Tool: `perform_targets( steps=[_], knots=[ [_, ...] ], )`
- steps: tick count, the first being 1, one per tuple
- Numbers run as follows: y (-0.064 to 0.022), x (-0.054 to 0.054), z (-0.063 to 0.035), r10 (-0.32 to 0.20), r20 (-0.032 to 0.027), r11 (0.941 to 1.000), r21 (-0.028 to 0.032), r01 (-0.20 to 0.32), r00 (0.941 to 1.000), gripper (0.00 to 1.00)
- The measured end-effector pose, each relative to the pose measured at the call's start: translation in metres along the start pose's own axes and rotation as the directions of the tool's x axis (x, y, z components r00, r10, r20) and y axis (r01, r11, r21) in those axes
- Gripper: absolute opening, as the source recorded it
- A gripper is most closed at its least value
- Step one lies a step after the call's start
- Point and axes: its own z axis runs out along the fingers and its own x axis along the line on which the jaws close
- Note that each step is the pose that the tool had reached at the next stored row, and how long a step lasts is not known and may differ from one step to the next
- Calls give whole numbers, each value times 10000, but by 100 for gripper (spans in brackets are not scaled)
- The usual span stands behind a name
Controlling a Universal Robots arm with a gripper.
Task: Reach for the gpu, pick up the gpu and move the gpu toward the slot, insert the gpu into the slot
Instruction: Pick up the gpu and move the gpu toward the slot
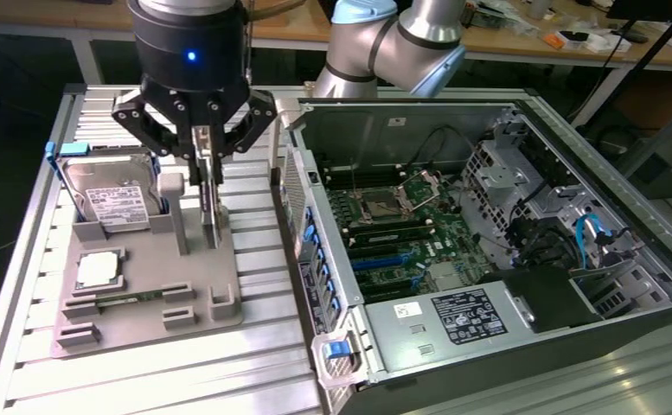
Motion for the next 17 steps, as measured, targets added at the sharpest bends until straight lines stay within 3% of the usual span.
perform_targets(
  steps=[17],
  knots=[
    [16, -4, -565, 0, 1, 10000, 4, 0, 10000, 27]
  ],
)
